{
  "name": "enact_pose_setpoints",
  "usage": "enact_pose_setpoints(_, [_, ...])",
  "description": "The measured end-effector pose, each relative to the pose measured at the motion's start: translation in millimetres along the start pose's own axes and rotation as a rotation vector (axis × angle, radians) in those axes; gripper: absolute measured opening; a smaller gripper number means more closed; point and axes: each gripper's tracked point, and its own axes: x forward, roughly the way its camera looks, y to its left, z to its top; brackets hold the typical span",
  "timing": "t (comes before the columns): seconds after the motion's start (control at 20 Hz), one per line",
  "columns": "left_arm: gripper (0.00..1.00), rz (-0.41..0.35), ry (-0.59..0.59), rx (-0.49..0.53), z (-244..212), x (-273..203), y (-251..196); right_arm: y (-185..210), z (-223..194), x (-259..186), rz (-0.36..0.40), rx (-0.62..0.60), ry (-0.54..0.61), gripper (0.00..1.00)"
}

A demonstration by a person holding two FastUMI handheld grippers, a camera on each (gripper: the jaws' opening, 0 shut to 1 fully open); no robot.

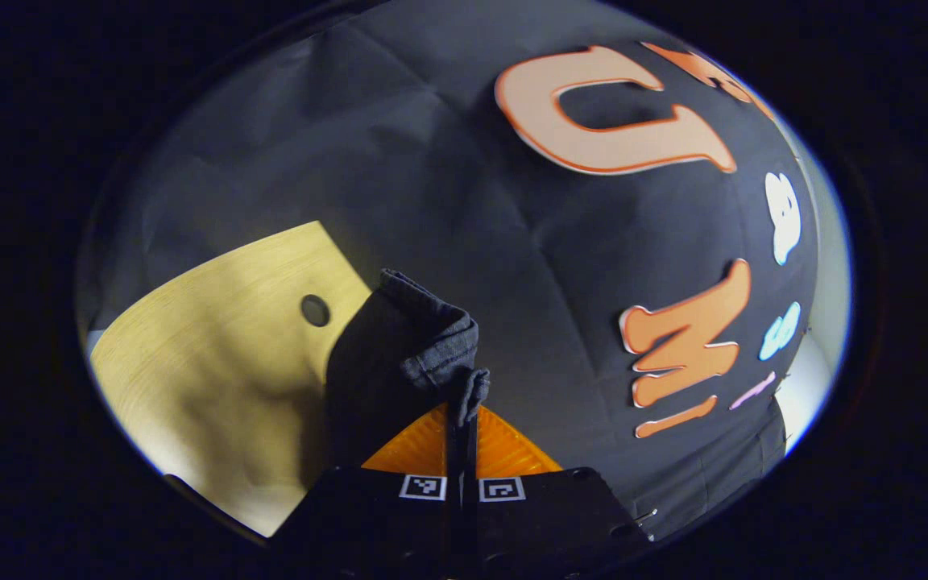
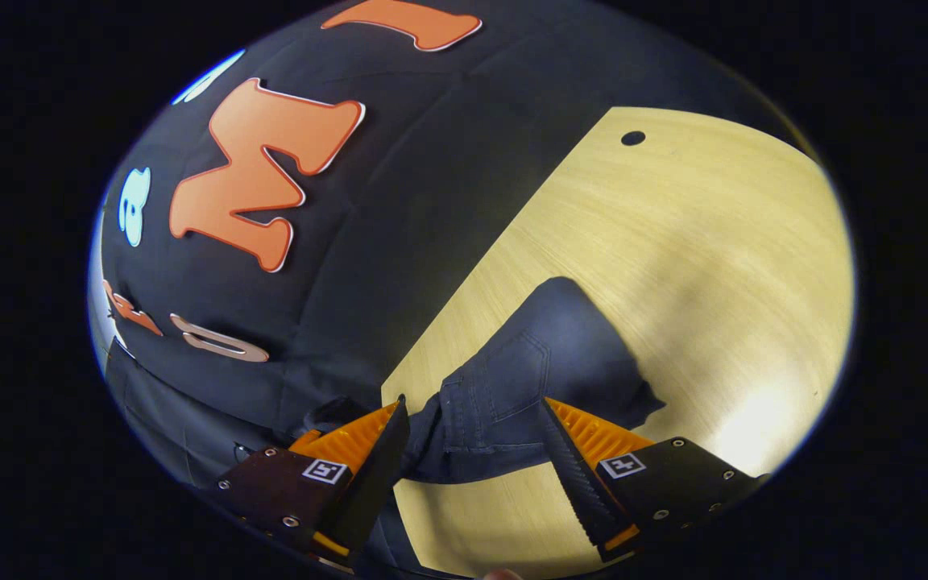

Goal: Grasp the waist and the cuffs of the jeans and fold them to make the two legs overlap; first hold the waist and fold one-third of the jeans toward the cuffs, then hold the cuffs and fold the remaining one-third in the same direction to finish folding.

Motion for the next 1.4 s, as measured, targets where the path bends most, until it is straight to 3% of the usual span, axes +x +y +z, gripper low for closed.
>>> enact_pose_setpoints(0.2, [0.0, -0.061, 0.03, 0.078, -41.4, -7.9, -72.9, -24.6, 34.4, -33.4, -0.018, -0.064, -0.055, 0.98])
enact_pose_setpoints(0.55, [0.0, -0.047, 0.135, 0.143, -175.0, 23.9, -148.7, -67.2, 84.2, -92.0, 0.013, -0.067, -0.072, 0.98])
enact_pose_setpoints(0.8, [0.01, 0.056, 0.27, 0.211, -312.4, 72.1, -148.4, -103.9, 95.5, -107.6, 0.013, -0.048, -0.028, 0.98])
enact_pose_setpoints(1.0, [0.01, 0.203, 0.39, 0.366, -408.0, 91.4, -119.4, -122.2, 87.6, -113.4, 0.014, -0.065, 0.03, 0.98])
enact_pose_setpoints(1.2, [0.01, 0.35, 0.405, 0.503, -440.8, 91.6, -110.6, -138.8, 75.9, -120.2, -0.011, -0.114, 0.082, 0.98])
enact_pose_setpoints(1.3, [0.01, 0.365, 0.419, 0.529, -450.7, 96.6, -108.4, -142.5, 77.4, -123.6, -0.012, -0.119, 0.089, 0.98])
enact_pose_setpoints(1.35, [0.15, 0.362, 0.424, 0.546, -452.9, 95.6, -108.0, -142.5, 78.2, -125.1, -0.009, -0.115, 0.093, 0.98])
enact_pose_setpoints(1.4, [0.17, 0.315, 0.448, 0.518, -461.7, 95.0, -119.9, -142.1, 79.0, -125.7, -0.005, -0.113, 0.095, 0.98])
